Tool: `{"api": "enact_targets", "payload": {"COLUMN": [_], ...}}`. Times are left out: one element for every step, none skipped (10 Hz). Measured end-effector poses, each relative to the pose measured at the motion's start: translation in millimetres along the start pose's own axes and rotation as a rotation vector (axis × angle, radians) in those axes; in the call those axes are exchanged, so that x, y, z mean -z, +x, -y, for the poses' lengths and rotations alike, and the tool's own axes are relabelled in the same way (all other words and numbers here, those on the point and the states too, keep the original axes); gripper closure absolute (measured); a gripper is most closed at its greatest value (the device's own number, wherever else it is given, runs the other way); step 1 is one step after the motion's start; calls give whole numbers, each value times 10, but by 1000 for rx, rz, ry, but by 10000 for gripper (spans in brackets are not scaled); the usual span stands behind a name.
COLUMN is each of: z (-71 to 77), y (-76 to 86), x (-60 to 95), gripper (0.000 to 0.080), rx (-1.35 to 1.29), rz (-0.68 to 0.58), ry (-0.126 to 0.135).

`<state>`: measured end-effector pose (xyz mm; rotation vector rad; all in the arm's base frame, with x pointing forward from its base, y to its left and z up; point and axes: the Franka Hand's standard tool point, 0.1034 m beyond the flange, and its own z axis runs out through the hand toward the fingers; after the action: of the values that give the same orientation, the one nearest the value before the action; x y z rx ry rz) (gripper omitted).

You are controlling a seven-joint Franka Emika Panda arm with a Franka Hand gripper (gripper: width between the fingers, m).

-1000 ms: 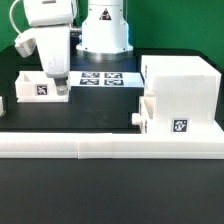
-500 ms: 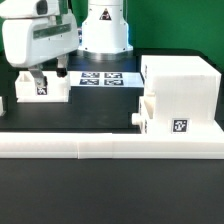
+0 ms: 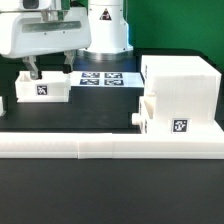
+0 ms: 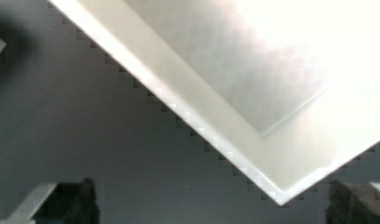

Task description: Assemble drawer

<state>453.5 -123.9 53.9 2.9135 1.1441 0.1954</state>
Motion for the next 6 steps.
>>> {"api": "enact_targets", "payload": {"z": [2, 2, 17, 104, 180, 215], "y": [2, 2, 10, 19, 16, -3], "x": [-1, -1, -3, -17, -29, -42], "gripper": [150, 150, 150, 150, 150, 150], "rx": [-55, -91, -184, -302, -399, -482], "rz": [0, 0, -1, 2, 11, 17], "ry": [0, 0, -1, 1, 8, 17]}}
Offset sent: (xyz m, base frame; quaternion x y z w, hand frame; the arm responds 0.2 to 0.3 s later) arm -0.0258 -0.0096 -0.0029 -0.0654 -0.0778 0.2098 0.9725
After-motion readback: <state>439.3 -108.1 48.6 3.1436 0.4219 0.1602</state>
